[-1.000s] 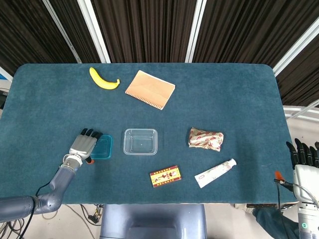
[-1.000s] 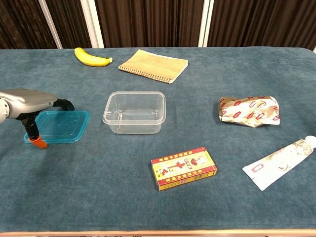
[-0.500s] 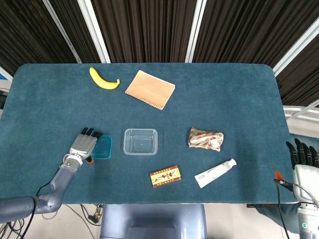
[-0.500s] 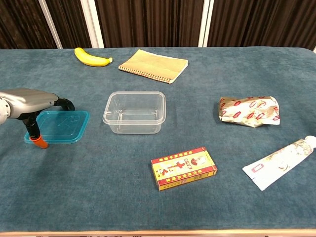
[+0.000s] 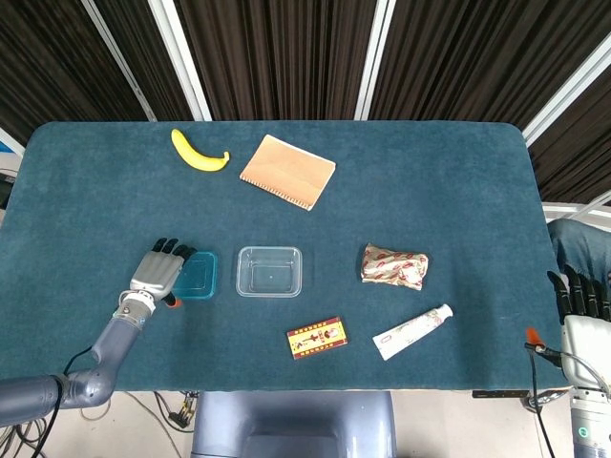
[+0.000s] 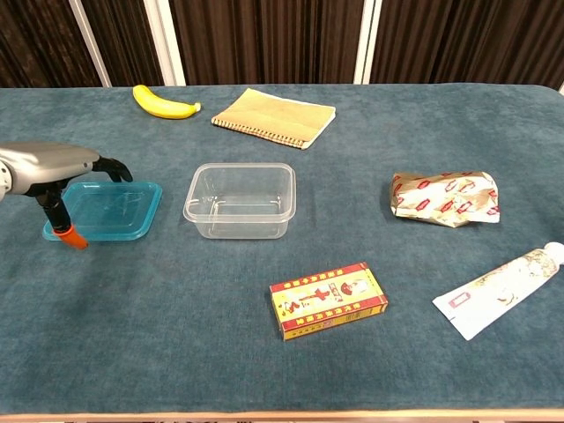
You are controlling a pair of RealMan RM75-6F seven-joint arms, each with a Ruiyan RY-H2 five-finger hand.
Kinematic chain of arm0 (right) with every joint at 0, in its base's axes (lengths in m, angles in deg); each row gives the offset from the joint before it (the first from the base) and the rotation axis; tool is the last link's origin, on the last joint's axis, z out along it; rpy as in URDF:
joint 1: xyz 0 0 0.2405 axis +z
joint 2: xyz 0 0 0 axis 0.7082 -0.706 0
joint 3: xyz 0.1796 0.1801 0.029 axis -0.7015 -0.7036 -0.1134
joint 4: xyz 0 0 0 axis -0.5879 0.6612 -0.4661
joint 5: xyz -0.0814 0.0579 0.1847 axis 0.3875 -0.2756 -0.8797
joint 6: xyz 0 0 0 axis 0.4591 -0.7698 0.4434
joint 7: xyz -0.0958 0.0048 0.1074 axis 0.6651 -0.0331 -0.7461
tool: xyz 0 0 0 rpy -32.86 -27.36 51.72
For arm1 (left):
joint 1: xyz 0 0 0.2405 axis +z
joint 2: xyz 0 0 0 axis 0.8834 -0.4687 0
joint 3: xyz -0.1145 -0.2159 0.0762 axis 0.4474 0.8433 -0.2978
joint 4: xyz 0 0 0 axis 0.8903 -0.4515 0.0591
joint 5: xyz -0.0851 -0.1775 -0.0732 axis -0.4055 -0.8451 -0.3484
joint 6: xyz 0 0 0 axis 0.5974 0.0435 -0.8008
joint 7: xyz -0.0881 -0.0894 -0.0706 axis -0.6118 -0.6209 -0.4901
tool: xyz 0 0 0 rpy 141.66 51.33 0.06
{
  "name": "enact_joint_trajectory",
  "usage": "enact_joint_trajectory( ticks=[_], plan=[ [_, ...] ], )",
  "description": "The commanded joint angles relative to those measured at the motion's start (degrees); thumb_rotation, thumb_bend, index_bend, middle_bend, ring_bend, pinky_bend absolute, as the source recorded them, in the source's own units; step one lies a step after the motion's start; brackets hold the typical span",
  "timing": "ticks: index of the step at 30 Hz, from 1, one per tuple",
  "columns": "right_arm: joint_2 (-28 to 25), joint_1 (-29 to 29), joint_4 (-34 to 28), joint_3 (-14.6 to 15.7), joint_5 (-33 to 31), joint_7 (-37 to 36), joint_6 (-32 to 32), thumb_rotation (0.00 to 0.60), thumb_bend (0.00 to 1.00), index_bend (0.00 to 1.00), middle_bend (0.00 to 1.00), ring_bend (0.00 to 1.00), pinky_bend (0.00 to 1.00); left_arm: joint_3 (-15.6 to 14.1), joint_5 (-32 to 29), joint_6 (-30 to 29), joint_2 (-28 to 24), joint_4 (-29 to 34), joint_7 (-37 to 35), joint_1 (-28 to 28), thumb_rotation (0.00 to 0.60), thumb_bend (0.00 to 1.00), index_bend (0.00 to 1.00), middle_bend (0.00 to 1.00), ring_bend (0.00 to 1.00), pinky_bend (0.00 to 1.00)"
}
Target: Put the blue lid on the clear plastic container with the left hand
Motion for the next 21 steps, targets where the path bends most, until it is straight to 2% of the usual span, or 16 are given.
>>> enact_joint_trajectory(
  ticks=[1,5,11,17,21],
  plan=[
    [0.0,0.0,0.0,0.0,0.0,0.0,0.0,0.6,0.3,0.12,0.03,0.02,0.0,0.8,0.1,-0.5,-1.1,1.2,-0.9,0.2,0.6,0.23,0.15,0.34,0.0,0.0],
    [0.0,0.0,0.0,0.0,0.1,0.0,-0.2,0.6,0.3,0.12,0.03,0.02,0.0,2.1,0.1,-1.6,-2.9,3.6,-1.8,0.3,0.6,0.23,0.15,0.33,0.0,0.0],
    [0.0,0.0,-0.2,-0.1,-0.2,0.0,0.0,0.6,0.3,0.12,0.03,0.02,0.0,5.6,-0.2,-3.4,-6.1,9.1,-2.0,-1.1,0.6,0.23,0.15,0.33,0.0,0.0],
    [0.0,0.0,-0.3,-0.3,-0.9,-0.3,0.3,0.6,0.3,0.12,0.03,0.02,0.0,8.2,-2.0,-5.1,-7.6,14.2,2.1,-4.4,0.6,0.23,0.12,0.33,0.0,0.0],
    [0.0,0.0,-0.4,-0.6,-1.6,-0.5,0.5,0.6,0.3,0.12,0.03,0.02,0.0,9.9,-6.3,-6.8,-6.6,16.8,6.5,-7.7,0.6,0.23,0.1,0.33,0.0,0.0]
  ],
)
